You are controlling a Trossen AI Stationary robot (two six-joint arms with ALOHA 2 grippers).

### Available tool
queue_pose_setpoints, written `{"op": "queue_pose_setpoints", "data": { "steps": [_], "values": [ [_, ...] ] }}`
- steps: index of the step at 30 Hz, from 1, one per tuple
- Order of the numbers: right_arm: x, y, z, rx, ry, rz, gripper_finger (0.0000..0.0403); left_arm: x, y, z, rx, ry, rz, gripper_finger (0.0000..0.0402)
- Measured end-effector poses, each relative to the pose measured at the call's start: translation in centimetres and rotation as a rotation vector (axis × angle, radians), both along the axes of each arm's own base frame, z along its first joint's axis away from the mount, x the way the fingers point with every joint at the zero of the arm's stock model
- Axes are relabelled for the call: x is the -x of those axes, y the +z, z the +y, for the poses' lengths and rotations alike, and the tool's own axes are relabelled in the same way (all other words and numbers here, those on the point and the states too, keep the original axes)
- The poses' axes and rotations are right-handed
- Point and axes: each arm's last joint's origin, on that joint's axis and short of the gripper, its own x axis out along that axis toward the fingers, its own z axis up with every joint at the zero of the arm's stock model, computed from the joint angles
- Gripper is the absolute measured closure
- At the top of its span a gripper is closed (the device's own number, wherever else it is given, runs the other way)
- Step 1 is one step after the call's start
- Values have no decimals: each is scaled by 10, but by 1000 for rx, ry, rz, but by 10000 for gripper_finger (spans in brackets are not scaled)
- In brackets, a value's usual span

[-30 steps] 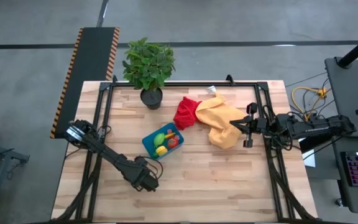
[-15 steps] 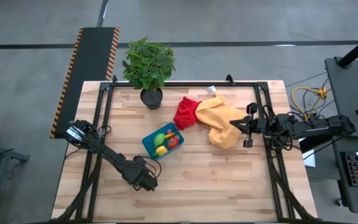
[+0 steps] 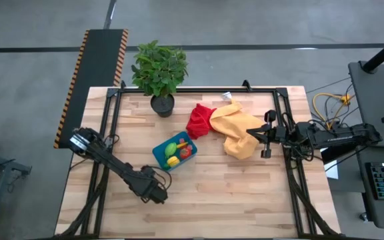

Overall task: Pick and placing Produce into tupperware
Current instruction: Put the purple eggplant into the blue bin

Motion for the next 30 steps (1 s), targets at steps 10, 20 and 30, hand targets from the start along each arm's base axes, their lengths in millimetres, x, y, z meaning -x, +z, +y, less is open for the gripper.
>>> {"op": "queue_pose_setpoints", "data": {
  "steps": [10,20,30],
  "values": [
    [0,0,0,-3,0,0,394,9,19,6,-16,-2,15,280],
    [0,0,0,-3,0,-1,394,12,42,15,-77,-35,-131,280],
    [0,0,0,-3,0,0,394,15,64,29,-251,-37,-359,280]
  ]
}}
